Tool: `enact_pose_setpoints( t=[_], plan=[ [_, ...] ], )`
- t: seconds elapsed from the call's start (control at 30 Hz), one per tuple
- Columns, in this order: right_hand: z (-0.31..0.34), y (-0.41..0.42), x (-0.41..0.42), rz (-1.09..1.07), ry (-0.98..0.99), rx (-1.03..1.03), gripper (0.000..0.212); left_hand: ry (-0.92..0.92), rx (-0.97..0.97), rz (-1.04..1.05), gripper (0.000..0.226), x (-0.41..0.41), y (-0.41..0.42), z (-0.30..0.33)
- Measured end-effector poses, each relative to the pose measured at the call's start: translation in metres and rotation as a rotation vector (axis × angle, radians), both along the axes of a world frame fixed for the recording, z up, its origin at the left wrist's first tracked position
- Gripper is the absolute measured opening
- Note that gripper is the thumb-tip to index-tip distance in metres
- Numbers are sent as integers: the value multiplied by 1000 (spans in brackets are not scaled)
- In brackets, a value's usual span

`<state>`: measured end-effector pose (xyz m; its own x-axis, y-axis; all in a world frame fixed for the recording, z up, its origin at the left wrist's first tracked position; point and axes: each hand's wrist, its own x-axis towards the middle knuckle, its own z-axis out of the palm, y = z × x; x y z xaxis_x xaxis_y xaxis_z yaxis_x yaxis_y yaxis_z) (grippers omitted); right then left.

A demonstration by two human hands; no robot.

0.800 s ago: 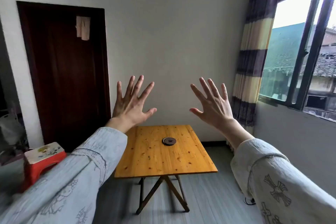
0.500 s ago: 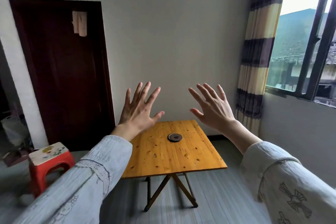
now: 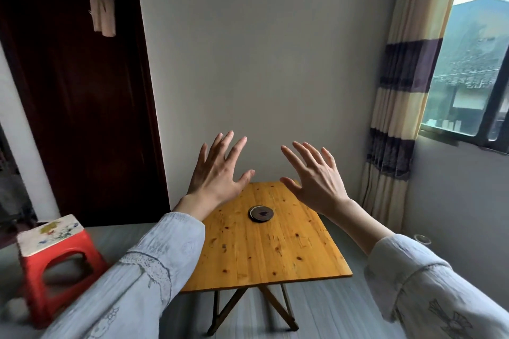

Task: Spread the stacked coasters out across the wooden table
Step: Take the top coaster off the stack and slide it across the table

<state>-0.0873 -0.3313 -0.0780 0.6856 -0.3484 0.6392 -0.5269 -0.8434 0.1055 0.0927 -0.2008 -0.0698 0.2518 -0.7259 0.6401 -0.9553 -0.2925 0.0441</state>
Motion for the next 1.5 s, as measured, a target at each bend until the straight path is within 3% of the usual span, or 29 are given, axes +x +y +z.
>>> enact_pose_setpoints(
  t=[0.33, 0.7, 0.9, 1.17, 1.37, 1.5],
  plan=[
    [-46, -112, 71, 51, 4, 141, 70, 160, 18, 7, 66, 50, -106, -58],
    [-138, -229, 188, -5, 115, 347, 69, 406, 120, 7, 62, 173, -213, -157],
    [-208, -283, 243, -61, 193, 497, 67, 537, 293, 16, 61, 233, -263, -230],
    [-303, -346, 289, -115, 435, 681, 67, 647, 717, 56, 65, 267, -307, -326],
    [-373, -391, 325, -63, 605, 764, 64, 665, 807, 80, 75, 284, -333, -390],
    [-417, -413, 349, -37, 692, 788, 64, 738, 966, 162, 85, 284, -347, -443]
  ],
)
